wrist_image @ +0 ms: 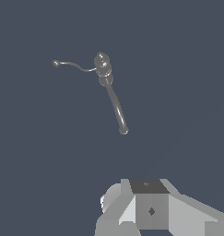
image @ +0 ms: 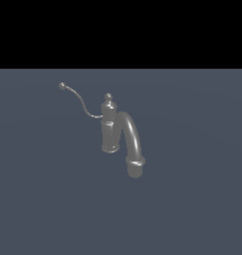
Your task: Turn on the faucet by rotating a designated handle.
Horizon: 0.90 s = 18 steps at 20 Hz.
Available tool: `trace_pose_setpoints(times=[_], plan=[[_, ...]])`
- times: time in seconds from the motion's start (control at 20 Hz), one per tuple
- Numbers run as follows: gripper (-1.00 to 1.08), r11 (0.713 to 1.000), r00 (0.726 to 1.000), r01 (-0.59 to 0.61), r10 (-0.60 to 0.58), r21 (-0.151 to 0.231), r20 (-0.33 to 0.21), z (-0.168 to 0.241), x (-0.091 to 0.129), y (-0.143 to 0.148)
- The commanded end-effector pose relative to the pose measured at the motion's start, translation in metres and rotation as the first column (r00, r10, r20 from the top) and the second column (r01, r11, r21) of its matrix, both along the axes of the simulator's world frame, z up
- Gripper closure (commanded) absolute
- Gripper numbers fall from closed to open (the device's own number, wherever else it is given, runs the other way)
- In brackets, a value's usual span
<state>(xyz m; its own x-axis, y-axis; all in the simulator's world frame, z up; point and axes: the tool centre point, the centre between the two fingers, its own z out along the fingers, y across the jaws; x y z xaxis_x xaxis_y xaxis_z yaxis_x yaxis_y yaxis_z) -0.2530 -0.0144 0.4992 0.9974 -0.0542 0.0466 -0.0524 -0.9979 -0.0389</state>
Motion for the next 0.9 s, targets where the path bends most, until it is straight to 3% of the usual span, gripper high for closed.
trace_pose_setpoints(times=[0.0, 0.85], plan=[[1.08, 1.000, 1.000, 0.000, 0.000, 0.000, 0.000, 0.0000, 0.0000, 0.0000], [1.08, 0.999, 0.999, -0.047, 0.047, 0.006, 0.013, 0.0031, 0.0037, 0.0036]])
